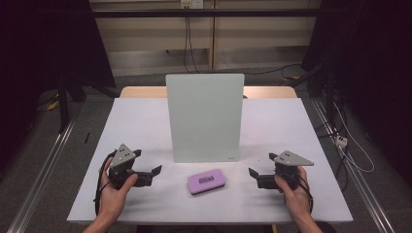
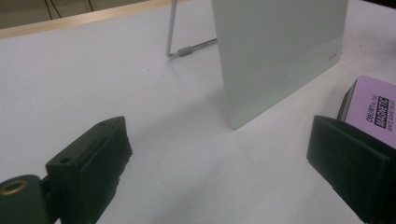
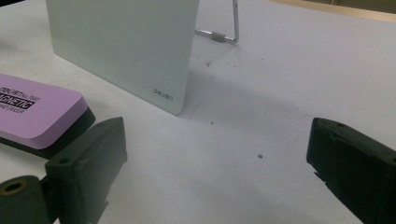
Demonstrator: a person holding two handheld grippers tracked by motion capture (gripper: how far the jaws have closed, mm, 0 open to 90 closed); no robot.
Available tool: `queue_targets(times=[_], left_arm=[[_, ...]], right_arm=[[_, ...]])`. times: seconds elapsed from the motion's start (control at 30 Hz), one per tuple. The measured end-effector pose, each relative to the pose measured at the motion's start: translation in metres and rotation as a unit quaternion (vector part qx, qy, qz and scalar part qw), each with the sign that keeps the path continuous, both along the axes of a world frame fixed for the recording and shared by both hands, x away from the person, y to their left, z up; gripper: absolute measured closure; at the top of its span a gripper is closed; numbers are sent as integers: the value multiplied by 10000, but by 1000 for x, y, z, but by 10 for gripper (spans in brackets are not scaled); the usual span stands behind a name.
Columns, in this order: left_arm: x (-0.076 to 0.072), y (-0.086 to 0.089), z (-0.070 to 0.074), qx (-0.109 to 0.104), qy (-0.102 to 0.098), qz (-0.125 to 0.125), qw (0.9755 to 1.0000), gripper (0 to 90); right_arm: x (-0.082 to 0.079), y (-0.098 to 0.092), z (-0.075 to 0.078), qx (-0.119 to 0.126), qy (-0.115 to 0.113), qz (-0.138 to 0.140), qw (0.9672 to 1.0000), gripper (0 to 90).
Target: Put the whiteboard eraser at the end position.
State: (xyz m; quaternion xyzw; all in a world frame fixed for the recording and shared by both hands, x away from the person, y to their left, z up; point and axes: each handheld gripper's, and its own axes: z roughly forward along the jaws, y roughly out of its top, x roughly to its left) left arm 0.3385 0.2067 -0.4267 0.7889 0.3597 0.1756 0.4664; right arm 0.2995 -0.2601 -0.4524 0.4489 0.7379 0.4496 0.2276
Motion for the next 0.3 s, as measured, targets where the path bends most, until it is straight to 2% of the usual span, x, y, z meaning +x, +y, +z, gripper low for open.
queue_targets(times=[0.07, 0.1, 0.23, 0.3], left_arm=[[-3, 2, -1, 65, 0, -108, 9999, 59], [-3, 2, -2, 83, -48, -69, 9999, 59], [-2, 4, -7, -145, 245, -10, 9996, 59], [0, 5, -9, -73, 274, 24, 9996, 60]], right_arm=[[-1, -1, 0, 5, -16, -8, 10000, 47], [-2, -2, 0, 7, 6, -18, 10000, 47], [-2, -4, 0, 28, 9, -61, 10000, 47], [-2, -4, -1, 36, 40, -70, 10000, 48]])
